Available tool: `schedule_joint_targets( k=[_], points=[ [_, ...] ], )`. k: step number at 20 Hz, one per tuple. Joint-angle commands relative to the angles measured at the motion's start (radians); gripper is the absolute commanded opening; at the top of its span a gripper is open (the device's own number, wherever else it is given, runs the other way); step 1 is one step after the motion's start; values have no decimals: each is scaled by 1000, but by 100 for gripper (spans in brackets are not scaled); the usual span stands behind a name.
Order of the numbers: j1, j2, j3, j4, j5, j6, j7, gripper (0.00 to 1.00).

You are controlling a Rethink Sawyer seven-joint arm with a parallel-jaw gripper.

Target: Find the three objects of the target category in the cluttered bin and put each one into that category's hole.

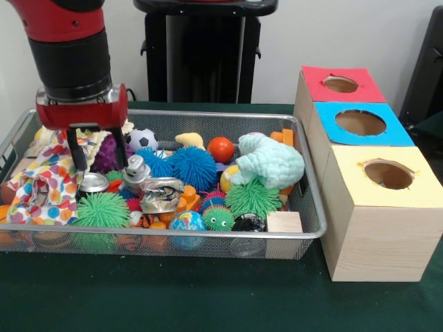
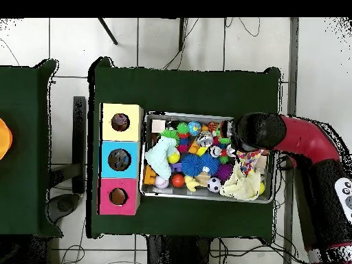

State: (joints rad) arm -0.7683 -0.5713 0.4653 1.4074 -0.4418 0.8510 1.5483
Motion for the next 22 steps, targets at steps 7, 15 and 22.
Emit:
schedule_joint_targets(
  k=[7,15,22],
  points=[
    [-16,-182,115,62,-8,302,-338,100],
    [-70,-76,135,10,-72,269,-399,100],
    [-102,-14,149,-31,-117,245,-438,100]
  ],
)
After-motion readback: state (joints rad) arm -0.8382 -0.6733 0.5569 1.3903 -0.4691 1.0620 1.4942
